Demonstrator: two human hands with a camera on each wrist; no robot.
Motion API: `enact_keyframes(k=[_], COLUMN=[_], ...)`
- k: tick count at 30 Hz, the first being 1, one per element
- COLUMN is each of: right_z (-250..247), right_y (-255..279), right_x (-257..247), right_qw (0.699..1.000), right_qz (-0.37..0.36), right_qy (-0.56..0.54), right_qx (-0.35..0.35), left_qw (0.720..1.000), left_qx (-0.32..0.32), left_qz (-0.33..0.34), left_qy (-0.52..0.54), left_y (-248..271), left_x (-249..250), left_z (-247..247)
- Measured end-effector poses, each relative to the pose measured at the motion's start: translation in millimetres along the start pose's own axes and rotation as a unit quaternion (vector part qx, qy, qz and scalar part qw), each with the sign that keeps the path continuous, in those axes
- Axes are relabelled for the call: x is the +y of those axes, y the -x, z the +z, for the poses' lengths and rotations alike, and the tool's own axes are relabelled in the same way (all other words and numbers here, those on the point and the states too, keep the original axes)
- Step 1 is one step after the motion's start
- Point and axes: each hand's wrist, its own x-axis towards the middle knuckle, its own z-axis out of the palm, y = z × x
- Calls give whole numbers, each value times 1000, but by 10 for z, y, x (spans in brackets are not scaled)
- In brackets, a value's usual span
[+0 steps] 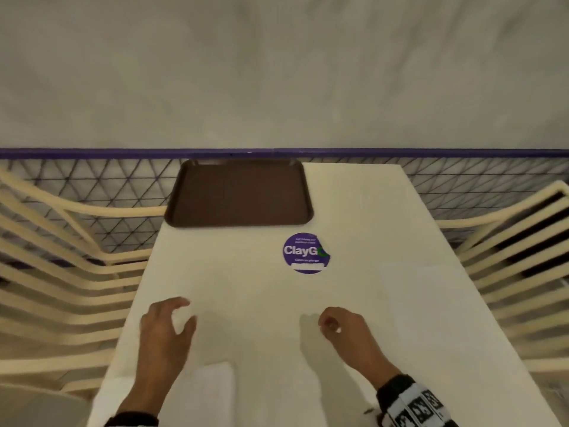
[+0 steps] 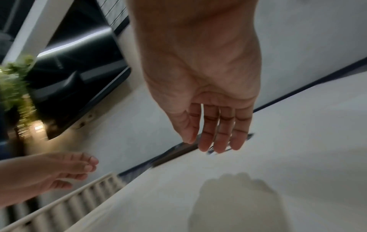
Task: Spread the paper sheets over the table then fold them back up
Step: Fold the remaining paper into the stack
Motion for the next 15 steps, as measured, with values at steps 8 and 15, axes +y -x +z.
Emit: enact_keyframes(k=[8,15], right_z=[-1097,-1476], right_y=[396,688], right_x=[1124,1724], right_qw=[975,962], right_qz=[149,209], right_qy=[5,26], right_qx=[162,172], left_qw=[955,908], left_qx=[-224,-326], left_qz=[187,249], left_qy=[54,-86], left_y=[-348,-392], left_x=[1363,2248], left_z=[1605,2862])
